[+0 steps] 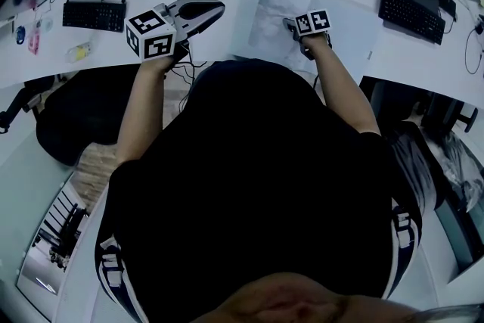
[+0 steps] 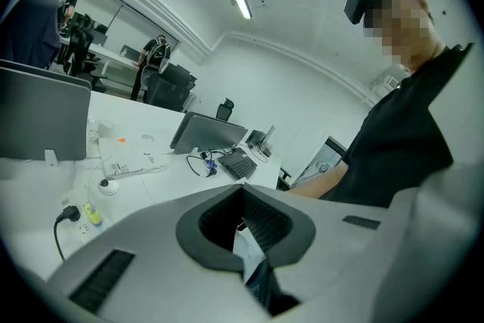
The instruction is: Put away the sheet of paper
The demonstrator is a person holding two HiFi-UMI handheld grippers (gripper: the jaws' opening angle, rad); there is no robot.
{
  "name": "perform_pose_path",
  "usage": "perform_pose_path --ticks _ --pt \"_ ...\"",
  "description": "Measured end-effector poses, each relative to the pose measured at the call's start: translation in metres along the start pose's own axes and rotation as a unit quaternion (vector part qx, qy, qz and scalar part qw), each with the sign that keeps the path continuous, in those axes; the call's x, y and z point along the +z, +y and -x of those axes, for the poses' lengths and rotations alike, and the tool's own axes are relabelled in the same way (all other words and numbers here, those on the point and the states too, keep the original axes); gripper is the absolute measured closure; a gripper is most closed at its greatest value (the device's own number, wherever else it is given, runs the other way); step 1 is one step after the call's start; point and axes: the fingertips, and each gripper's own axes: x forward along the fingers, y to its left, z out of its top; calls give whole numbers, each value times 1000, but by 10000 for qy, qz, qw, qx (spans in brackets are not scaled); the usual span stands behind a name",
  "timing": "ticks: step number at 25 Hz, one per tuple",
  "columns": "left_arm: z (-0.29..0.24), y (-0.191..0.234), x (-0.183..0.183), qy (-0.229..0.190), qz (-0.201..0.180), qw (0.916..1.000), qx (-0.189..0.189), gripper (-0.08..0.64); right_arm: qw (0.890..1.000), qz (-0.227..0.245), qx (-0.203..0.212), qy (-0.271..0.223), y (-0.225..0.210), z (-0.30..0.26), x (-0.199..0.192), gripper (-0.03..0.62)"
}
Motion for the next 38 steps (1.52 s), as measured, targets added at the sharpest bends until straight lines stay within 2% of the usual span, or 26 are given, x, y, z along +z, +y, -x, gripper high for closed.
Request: perform_pose_path --ticks 11,16,22,26,38 --pt "-1 -3 -3 30 0 10000 -42 538 9999 104 -31 -6 3 -2 2 577" --pt "0 -4 -4 34 -9 10000 -42 538 9988 403 -250 -119 2 1 7 572" --pt "-2 -10 -5 36 -19 10000 -48 538 9973 573 -446 -52 -2 6 1 464" --pt "-3 -14 -5 22 -26 10000 -41 538 9959 620 -653 -21 -9 9 -5 417" --pt "-7 -25 -7 -7 -84 10000 -39 538 9933 531 -1007 -199 -30 34 -17 391"
